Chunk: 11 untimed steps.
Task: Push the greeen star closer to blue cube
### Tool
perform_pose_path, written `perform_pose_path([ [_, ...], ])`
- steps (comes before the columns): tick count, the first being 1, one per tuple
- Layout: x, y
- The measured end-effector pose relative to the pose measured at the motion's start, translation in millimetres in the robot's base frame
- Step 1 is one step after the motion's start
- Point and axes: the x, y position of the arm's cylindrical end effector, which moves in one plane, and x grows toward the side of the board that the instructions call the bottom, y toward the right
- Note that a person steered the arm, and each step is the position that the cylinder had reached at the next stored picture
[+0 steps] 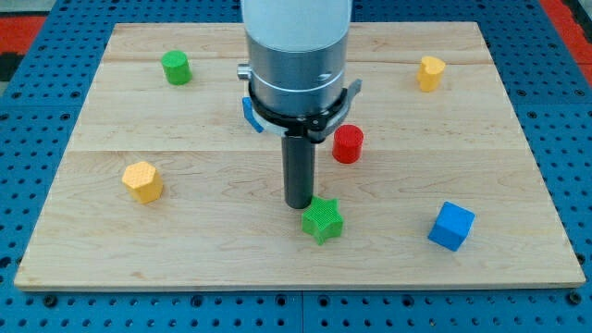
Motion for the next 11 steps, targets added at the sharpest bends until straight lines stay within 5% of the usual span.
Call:
perform_pose_path([
  [2,13.7,-57.0],
  [5,64.0,-7.0],
  [6,26.7,-6.6],
  [8,15.8,60.2],
  [11,10.3,61.2],
])
